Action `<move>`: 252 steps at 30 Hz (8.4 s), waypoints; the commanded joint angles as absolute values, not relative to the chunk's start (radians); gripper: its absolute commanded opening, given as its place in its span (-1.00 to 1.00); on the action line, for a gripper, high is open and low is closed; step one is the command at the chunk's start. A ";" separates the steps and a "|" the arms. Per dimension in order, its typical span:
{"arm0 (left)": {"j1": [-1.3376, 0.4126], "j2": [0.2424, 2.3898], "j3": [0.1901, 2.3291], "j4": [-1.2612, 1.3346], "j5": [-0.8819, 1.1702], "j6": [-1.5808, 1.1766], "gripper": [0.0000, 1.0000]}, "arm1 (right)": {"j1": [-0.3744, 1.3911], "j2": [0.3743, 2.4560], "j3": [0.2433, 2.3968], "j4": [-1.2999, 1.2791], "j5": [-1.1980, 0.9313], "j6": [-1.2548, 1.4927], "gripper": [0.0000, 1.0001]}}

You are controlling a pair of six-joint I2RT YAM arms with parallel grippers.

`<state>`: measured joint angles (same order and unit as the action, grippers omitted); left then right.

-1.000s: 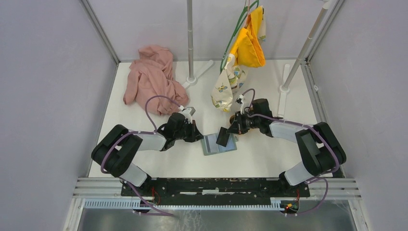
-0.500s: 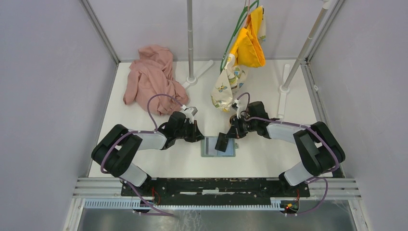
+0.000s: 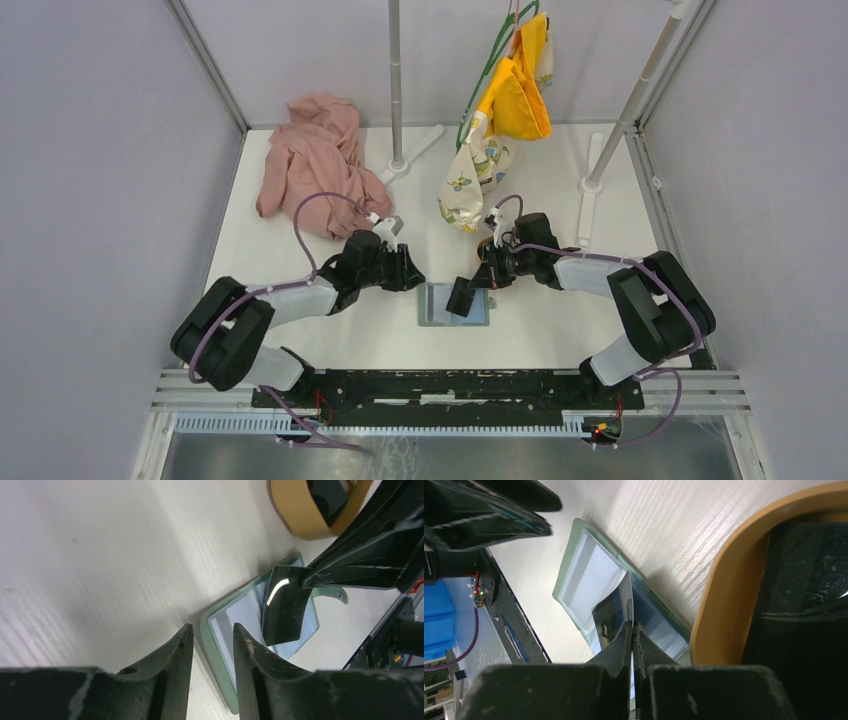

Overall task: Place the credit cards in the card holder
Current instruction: Insert the credit card into the card holder.

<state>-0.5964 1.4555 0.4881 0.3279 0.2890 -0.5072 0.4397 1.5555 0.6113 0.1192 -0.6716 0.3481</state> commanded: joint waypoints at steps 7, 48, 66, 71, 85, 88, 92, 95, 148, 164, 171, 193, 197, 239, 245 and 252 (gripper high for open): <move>-0.658 1.215 0.428 0.238 0.298 -0.583 -0.37 | 0.443 1.578 0.610 0.138 -0.629 0.356 -1.00; -0.814 1.420 0.454 0.207 0.106 -0.584 -0.91 | 0.497 1.695 0.698 0.002 -0.581 0.323 -1.00; -0.823 1.408 0.457 0.206 0.099 -0.577 -0.92 | 0.497 1.676 0.685 -0.069 -0.526 0.305 -1.00; -0.822 1.397 0.461 0.195 0.094 -0.568 -0.91 | 0.494 1.658 0.671 -0.069 -0.530 0.303 -1.00; -0.822 1.401 0.466 0.199 0.096 -0.557 -0.91 | 0.486 1.687 0.681 -0.073 -0.562 0.314 -1.00; -0.823 1.405 0.468 0.205 0.104 -0.557 -0.92 | 0.487 1.690 0.680 -0.070 -0.567 0.331 -1.00; -0.824 1.401 0.467 0.209 0.106 -0.557 -0.91 | 0.487 1.690 0.675 -0.063 -0.556 0.341 -1.00; -0.824 1.399 0.469 0.210 0.109 -0.557 -0.92 | 0.487 1.701 0.677 -0.061 -0.556 0.353 -1.00; -0.836 1.428 0.495 0.231 0.113 -0.537 -0.92 | 0.465 1.768 0.730 -0.138 -0.559 0.353 -1.00; -0.839 1.424 0.494 0.237 0.110 -0.535 -0.93 | 0.474 1.732 0.724 -0.145 -0.537 0.352 -1.00; -0.839 1.409 0.487 0.236 0.106 -0.532 -0.93 | 0.474 1.738 0.723 -0.159 -0.527 0.350 -1.00; -0.839 1.421 0.502 0.232 0.107 -0.516 -0.93 | 0.487 1.675 0.621 -0.082 -0.537 0.382 -1.00; -0.839 1.428 0.508 0.230 0.110 -0.512 -0.93 | 0.488 1.666 0.612 -0.073 -0.546 0.385 -1.00; -0.842 1.440 0.512 0.243 0.115 -0.499 -0.93 | 0.468 1.773 0.737 -0.130 -0.599 0.380 -1.00; -0.845 1.454 0.511 0.260 0.126 -0.502 -0.93 | 0.470 1.784 0.742 -0.032 -0.668 0.430 -1.00; -0.853 1.466 0.514 0.272 0.130 -0.506 -0.93 | 0.468 1.800 0.736 0.052 -0.685 0.469 -1.00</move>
<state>-0.8360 1.4403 0.4850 0.2245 0.1146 -0.5407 0.4644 1.7550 0.7460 -0.0246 -0.7712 0.4435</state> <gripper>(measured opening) 0.040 0.004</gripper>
